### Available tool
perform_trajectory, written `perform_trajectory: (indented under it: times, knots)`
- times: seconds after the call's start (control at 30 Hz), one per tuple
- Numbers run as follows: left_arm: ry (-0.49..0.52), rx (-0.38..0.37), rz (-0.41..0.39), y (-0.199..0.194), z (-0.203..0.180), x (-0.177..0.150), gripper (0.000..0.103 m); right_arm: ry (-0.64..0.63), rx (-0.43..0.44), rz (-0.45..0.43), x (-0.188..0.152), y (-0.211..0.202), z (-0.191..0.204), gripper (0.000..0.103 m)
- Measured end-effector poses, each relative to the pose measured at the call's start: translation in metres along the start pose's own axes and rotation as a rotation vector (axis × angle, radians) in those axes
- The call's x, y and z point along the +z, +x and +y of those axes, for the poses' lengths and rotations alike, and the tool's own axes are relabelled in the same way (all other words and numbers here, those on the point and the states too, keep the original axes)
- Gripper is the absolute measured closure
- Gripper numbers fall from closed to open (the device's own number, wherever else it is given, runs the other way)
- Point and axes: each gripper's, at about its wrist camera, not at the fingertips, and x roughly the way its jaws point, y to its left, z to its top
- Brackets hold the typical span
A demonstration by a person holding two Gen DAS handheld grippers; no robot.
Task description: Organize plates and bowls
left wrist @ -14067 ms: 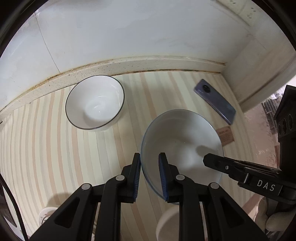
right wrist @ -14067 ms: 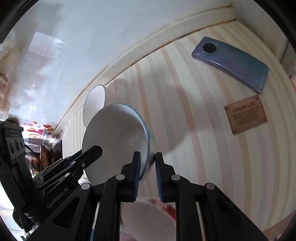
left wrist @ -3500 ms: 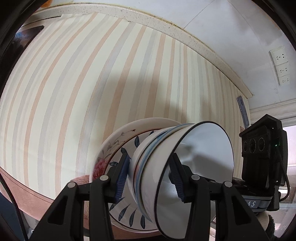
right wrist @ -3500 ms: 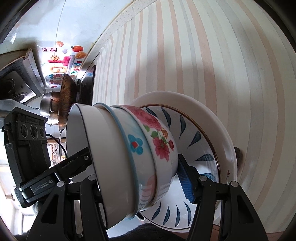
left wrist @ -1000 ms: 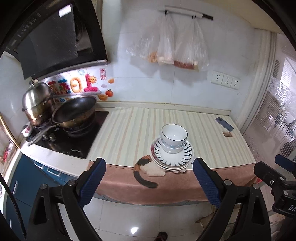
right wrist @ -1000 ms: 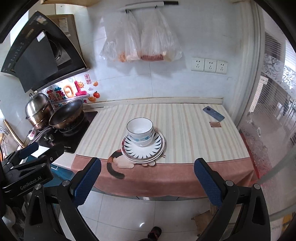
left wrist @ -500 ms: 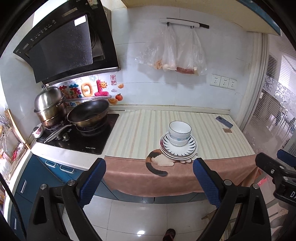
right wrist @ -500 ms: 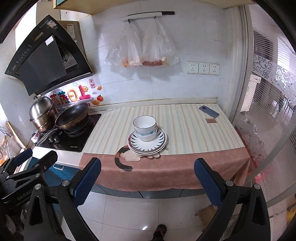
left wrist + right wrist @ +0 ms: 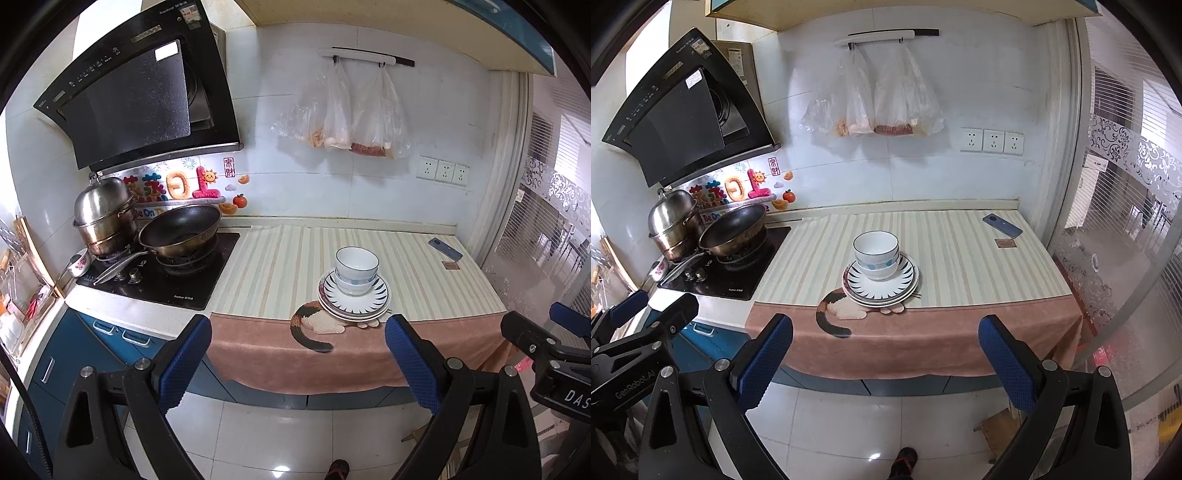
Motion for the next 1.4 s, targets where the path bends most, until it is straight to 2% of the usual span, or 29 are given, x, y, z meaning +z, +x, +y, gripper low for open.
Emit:
perform_trajectory:
  times: [1.4]
  knots:
    - [0.018,-0.017,-0.005,-0.019,-0.013,-0.008,0.007,0.019,-0.031,-0.017,-0.013,-0.020,-0.019,0.000]
